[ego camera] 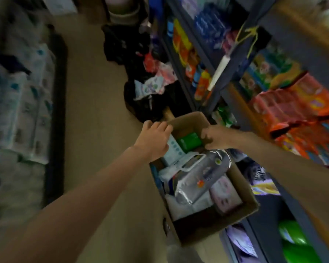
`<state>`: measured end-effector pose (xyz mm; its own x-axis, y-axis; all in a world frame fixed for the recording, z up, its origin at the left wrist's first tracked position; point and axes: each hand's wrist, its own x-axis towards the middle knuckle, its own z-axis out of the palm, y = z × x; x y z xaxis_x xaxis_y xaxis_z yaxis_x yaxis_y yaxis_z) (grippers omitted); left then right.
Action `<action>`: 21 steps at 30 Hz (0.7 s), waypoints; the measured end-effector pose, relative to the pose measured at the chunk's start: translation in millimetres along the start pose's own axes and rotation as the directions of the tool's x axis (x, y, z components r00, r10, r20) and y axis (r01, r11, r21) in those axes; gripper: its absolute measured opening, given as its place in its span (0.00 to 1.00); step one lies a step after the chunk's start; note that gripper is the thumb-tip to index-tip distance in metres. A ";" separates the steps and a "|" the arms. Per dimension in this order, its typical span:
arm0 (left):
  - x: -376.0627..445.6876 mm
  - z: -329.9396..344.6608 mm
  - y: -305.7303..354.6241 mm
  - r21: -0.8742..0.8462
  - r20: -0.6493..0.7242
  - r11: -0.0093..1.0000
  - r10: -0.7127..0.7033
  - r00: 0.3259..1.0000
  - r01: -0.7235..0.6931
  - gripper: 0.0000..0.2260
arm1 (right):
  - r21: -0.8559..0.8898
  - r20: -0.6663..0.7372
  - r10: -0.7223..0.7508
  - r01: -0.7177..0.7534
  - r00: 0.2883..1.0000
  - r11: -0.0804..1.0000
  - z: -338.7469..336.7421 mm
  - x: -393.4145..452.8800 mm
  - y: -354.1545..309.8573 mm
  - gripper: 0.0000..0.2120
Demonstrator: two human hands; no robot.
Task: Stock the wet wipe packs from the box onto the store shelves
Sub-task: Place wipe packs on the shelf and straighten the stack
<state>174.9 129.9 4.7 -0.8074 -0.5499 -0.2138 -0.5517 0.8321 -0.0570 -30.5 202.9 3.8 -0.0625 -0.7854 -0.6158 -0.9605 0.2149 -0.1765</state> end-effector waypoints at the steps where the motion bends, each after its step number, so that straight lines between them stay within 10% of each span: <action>1: 8.8 14.0 1.5 0.002 0.027 1.000 -0.015 1.000 0.015 0.21 | 0.025 0.010 -0.001 0.001 1.000 1.000 12.2 14.2 6.6 0.19; 6: 32.8 72.9 -19.2 -0.035 0.163 0.989 -0.133 0.978 0.140 0.22 | 0.237 -0.012 0.082 -0.076 0.997 0.968 68.6 103.0 -2.2 0.22; 12: 60.5 135.0 -51.0 -0.113 0.062 0.940 -0.318 0.946 0.323 0.21 | 0.349 0.091 0.327 -0.338 0.941 0.874 137.0 221.4 -38.6 0.52; 21: 50.9 201.0 -51.4 -0.166 -0.104 0.956 -0.260 0.960 0.241 0.18 | 0.267 0.054 0.417 -0.415 0.908 0.870 175.1 266.6 -49.6 0.60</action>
<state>204.2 73.6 -199.3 -0.6531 -0.7520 -0.0888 -0.7571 0.6510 0.0553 48.0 84.5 -286.1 -0.4422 -0.5920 -0.6738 -0.7369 0.6681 -0.1033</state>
